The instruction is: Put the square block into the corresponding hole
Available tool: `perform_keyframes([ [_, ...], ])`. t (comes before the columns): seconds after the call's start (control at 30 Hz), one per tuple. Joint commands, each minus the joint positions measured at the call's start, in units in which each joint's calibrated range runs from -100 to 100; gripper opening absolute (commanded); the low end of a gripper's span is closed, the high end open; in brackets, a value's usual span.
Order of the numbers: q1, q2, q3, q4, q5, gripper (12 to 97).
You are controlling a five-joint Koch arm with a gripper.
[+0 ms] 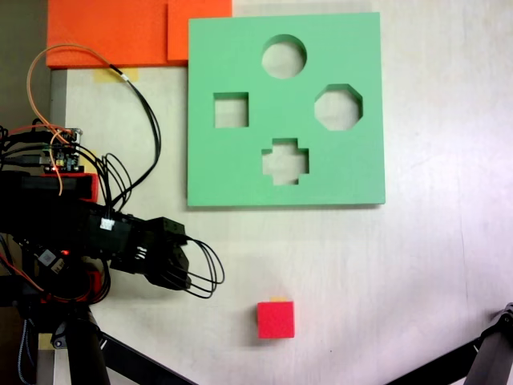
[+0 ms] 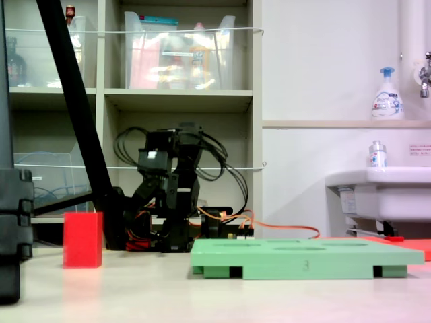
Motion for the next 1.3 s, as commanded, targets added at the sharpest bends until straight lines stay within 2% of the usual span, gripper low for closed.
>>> perform_keyframes([
  [0.0,0.34,1.97,11.28,-5.92,-0.05,55.0],
  [0.03,0.34,9.93,18.86,-11.60,-0.10,60.9],
  [0.17,0.15,40.51,45.58,-32.40,-0.10,72.5],
  [0.27,-0.34,52.11,56.24,-32.40,-0.24,81.2],
  [0.83,-2.74,89.54,76.58,-32.40,-2.54,81.2],
  [1.27,-4.25,98.48,76.88,-31.63,-3.32,81.2],
])
